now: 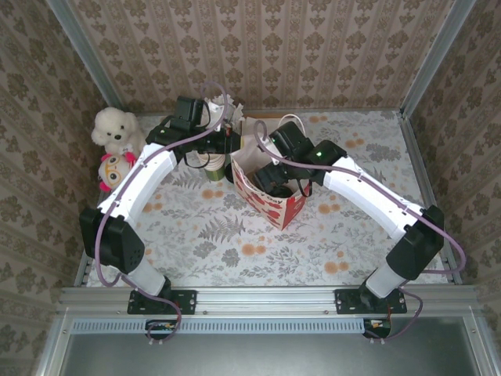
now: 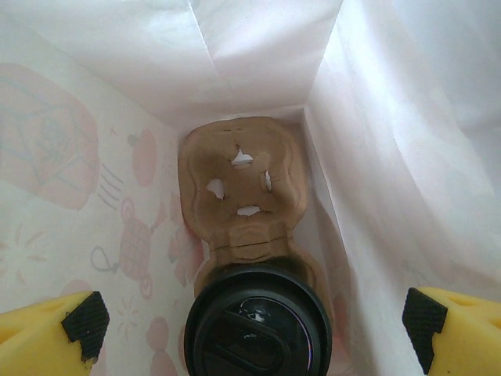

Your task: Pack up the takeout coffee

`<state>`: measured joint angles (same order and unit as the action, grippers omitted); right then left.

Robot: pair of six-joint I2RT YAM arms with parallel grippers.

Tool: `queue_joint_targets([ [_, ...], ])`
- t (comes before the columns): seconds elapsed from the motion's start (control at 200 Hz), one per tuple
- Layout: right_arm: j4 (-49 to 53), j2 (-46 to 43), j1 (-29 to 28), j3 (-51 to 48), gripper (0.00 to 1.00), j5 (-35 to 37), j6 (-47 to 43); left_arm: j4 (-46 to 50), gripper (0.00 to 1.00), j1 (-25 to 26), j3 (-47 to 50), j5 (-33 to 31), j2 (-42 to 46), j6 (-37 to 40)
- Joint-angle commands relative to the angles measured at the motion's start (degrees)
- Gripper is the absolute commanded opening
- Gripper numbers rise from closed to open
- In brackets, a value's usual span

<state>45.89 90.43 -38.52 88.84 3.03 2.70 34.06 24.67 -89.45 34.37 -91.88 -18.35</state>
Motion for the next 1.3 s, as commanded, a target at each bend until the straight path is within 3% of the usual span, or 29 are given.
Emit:
queue_joint_targets([
  [0.0,-5.2,-4.8,-0.3,-2.2,1.00,-0.1,-0.7,-0.4,0.00,0.0,-2.1,-0.6,0.9,-1.1],
  [0.34,-12.6,-10.4,-0.3,-6.7,1.00,-0.7,0.0,-0.7,0.00,0.0,-2.2,-2.5,0.9,-2.6],
  [0.595,-19.1,-23.5,-0.3,-13.8,1.00,-0.1,4.8,-0.8,0.00,-0.1,-1.9,-3.9,1.1,-3.6],
  [0.77,-19.9,-31.3,-0.1,-19.6,1.00,6.2,11.8,-1.4,0.00,-0.2,-1.5,-4.2,1.2,-4.2],
  [0.885,-12.4,-33.8,1.2,-20.0,1.00,11.4,19.1,-1.5,0.00,-0.3,-1.6,-4.6,1.1,-4.7],
  [1.07,0.9,-33.5,5.5,-18.8,1.00,9.1,37.3,-1.7,0.00,-0.3,-1.5,-4.5,1.4,-5.1],
  [1.17,0.9,-32.5,5.9,-19.1,1.00,7.6,44.6,-1.8,0.00,-0.3,-1.5,-4.1,1.3,-5.2],
  [1.295,-2.2,-28.7,6.0,-18.0,0.94,1.5,46.9,-1.9,0.00,-0.3,-1.3,-4.0,1.4,-5.2],
])
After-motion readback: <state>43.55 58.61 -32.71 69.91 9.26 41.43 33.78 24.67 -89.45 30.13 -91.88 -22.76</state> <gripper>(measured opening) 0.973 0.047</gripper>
